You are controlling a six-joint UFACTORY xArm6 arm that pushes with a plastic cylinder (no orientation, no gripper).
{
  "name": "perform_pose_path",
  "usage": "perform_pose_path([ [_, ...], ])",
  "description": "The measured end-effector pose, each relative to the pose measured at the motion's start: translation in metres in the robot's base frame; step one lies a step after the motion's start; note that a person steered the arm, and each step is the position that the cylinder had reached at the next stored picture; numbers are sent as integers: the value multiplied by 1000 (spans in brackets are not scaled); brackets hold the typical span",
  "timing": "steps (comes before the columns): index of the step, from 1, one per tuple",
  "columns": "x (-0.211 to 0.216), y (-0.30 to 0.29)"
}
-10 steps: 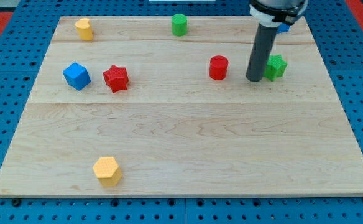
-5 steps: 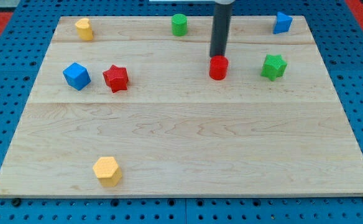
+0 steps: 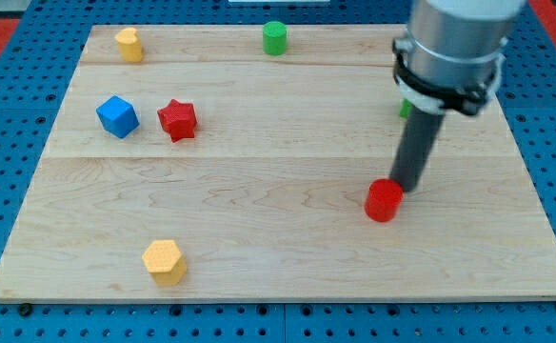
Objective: Push red circle near to the yellow hexagon
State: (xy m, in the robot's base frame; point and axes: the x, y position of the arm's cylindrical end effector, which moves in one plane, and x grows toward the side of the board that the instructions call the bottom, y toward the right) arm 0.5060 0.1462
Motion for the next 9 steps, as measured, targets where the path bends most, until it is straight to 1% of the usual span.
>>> perform_pose_path([
  [1, 32, 27],
  [2, 28, -4],
  [3, -1, -25],
  [4, -15, -75],
  [5, -39, -134],
  [6, -43, -177],
  [7, -15, -192],
  [8, -2, -247],
  [9, 30, -306],
])
